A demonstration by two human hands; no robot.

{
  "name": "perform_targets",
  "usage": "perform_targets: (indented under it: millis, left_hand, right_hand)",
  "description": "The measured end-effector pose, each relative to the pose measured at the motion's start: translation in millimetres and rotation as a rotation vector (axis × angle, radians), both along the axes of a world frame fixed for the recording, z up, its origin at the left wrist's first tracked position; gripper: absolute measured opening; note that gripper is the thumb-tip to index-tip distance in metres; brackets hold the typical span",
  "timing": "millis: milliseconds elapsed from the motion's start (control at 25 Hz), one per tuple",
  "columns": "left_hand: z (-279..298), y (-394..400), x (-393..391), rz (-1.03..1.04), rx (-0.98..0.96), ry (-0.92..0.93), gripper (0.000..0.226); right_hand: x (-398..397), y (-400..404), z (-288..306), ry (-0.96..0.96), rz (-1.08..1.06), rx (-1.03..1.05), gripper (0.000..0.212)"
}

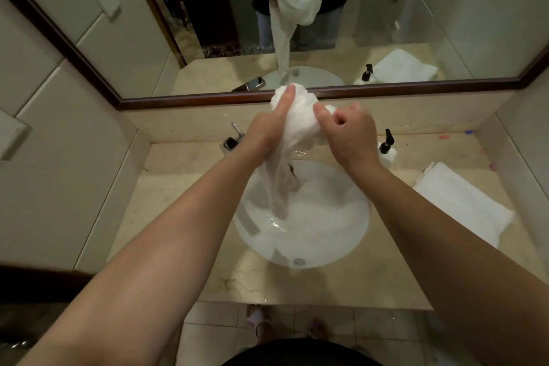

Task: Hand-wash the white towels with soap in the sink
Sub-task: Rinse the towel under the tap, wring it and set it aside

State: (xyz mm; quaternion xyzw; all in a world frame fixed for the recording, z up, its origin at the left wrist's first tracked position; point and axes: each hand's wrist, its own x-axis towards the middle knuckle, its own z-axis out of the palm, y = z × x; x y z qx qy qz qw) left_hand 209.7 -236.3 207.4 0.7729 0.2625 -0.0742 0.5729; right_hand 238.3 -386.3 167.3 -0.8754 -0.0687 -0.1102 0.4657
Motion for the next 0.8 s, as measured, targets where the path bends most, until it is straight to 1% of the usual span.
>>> perform_targets:
  millis: [40, 80, 120, 200, 240, 280, 360, 440, 560, 680, 800]
  left_hand:
    - [3, 1, 3, -0.006, -0.048, 0.032, 0.104]
    - [4, 2, 5, 0.001, -0.081, 0.041, 0.109]
    - [5, 3, 8, 0.006, -0.082, 0.023, 0.109]
    - [7, 1, 13, 0.01, -0.047, -0.071, 0.092]
    - [9, 0, 17, 0.025, -0.046, -0.121, 0.083]
    - [9, 0, 21, 0.039, -0.06, -0.15, 0.076]
    - [9, 3, 27, 0.028, -0.09, -0.157, 0.066]
    - [9, 8, 30, -0.013, -0.14, -0.14, 0.061]
    - [8, 16, 31, -0.052, -0.227, -0.119, 0.057]
    - [5, 26, 36, -0.125, -0.213, -0.124, 0.054]
    - [5, 37, 40, -0.23, -0.137, -0.135, 0.055]
  right_hand:
    - [1, -3, 2, -0.093, -0.031, -0.031, 0.05]
    - [3, -5, 4, -0.14, 0.025, -0.007, 0.045]
    - [6, -6, 6, -0.109, 0.173, 0.058, 0.047]
    - [11, -6, 12, 0.144, 0.499, 0.18, 0.064]
    - [12, -5, 14, 0.234, 0.581, 0.182, 0.068]
    - [13, -3, 15, 0.275, 0.618, 0.178, 0.068]
    - [15, 1, 14, 0.33, 0.655, 0.224, 0.067]
    - [16, 4, 15, 0.395, 0.712, 0.254, 0.065]
    - [20, 10, 15, 0.49, 0.766, 0.182, 0.067]
    - [23, 17, 9, 0.561, 0.712, 0.209, 0.065]
    - [27, 24, 14, 0.553, 0.672, 0.244, 0.051]
